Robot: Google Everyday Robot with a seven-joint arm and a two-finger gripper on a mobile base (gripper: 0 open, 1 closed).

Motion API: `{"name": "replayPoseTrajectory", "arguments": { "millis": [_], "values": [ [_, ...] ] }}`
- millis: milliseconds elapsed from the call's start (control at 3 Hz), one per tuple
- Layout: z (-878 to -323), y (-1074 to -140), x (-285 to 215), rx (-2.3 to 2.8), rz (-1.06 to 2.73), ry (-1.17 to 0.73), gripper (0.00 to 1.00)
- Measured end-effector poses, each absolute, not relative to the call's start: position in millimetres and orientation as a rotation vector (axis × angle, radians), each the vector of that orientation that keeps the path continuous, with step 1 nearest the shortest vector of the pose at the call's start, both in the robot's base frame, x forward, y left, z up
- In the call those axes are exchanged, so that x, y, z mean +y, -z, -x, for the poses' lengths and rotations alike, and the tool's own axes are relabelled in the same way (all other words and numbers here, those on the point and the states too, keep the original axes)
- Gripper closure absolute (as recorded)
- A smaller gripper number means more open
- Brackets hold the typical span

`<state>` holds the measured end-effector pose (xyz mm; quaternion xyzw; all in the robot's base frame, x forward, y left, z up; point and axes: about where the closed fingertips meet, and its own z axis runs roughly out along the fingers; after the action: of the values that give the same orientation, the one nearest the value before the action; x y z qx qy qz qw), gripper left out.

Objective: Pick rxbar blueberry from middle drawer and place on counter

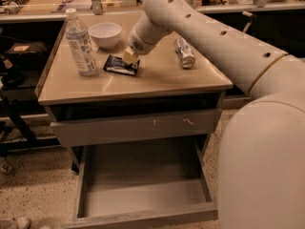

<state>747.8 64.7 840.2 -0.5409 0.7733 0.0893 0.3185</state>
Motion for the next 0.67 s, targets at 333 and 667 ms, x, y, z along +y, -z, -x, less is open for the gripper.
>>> {"name": "replayPoseTrajectory", "arguments": {
  "millis": [333, 667],
  "values": [
    [-747.8, -840.2, 64.7, 2.034, 1.423, -0.235, 0.58],
    [-747.8, -840.2, 64.7, 2.034, 1.423, -0.235, 0.35]
  ]
}}
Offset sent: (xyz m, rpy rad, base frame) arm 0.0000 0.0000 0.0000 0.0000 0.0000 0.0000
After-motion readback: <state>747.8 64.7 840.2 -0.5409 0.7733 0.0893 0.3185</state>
